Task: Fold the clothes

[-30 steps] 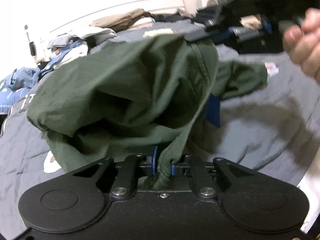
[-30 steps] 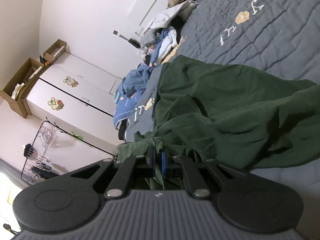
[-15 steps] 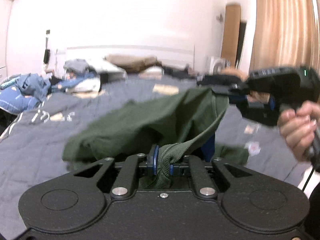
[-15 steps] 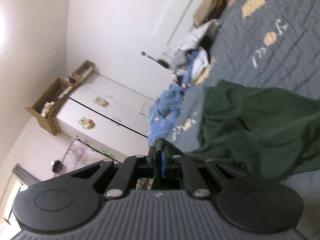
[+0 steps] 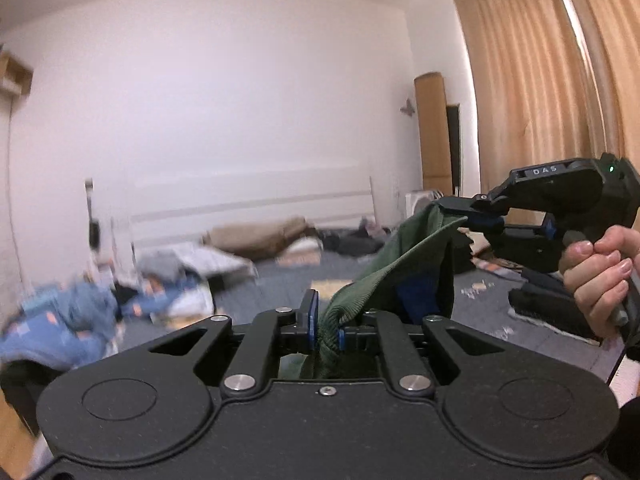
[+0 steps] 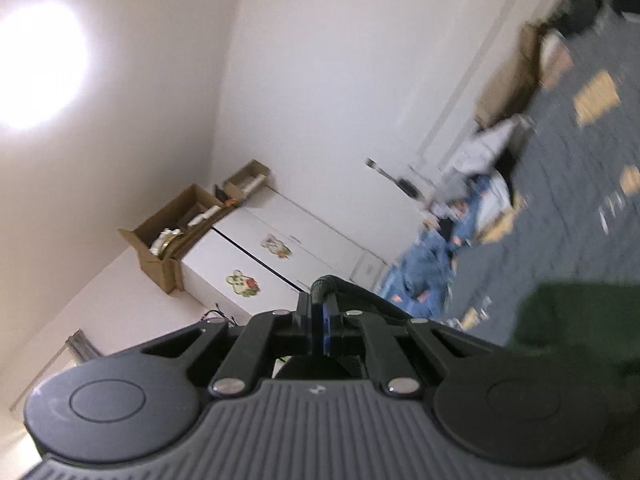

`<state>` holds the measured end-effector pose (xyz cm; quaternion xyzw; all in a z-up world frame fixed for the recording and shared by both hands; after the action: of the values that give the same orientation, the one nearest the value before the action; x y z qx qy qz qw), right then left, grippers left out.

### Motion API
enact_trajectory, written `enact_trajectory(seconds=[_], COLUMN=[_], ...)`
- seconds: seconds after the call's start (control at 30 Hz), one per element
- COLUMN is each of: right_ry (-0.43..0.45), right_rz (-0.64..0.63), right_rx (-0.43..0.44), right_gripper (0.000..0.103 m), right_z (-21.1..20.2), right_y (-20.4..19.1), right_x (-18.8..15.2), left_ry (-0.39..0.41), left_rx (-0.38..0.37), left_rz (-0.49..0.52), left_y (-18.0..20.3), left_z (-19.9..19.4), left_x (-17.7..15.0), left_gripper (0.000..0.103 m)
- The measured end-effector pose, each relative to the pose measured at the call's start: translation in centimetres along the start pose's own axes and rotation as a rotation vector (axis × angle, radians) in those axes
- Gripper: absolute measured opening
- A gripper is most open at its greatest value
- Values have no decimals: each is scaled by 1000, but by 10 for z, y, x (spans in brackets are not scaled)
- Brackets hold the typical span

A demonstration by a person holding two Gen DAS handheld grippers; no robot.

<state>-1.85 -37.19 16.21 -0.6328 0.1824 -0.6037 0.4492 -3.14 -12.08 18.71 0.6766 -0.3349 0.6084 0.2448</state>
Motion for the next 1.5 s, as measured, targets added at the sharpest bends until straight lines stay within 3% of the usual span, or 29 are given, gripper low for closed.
enact_trajectory(seconds=[0.2, 0.37, 0.53, 0.67, 0.8, 0.9, 1.13, 1.33, 1.5], right_ry=[89, 184, 269, 331, 359, 348, 264, 189, 40], right_rz=[-99, -189, -270, -339, -398, -395, -287, -218, -205], right_rx=[75, 136, 172, 186, 163, 106, -114, -298, -461], right_gripper=[4, 4, 4, 3, 3, 3, 3, 3, 3], right_z=[-21, -53, -85, -107, -108, -91, -14, 57, 112], right_y=[-93, -173, -239, -278, -290, -266, -115, 48, 174], right_x=[45, 80, 108, 129, 146, 160, 195, 199, 157], left_ry=[112, 241, 337, 390, 365, 299, 145, -72, -266], left_rx=[72, 112, 154, 170, 166, 151, 115, 111, 116], left_rz=[89, 205, 289, 327, 322, 295, 230, 142, 90], left_y=[18, 52, 86, 108, 114, 105, 86, 40, 7], left_z=[-35, -78, -107, -114, -81, -29, 90, 252, 375], left_x=[93, 182, 250, 288, 295, 273, 221, 125, 21], left_gripper=[9, 9, 9, 9, 9, 9, 9, 9, 9])
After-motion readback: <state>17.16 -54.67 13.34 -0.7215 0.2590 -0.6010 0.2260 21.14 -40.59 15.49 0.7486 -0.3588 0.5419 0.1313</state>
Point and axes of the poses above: each gripper's, at about its wrist camera, not at the fingertips, and z roughly the way its jaws point, y to its right, x to its top, the point moved 10 cm from there along z, roughly the way its jaws point, and after that the axes turned 3 degrees about -z, right-handed, at the moved point
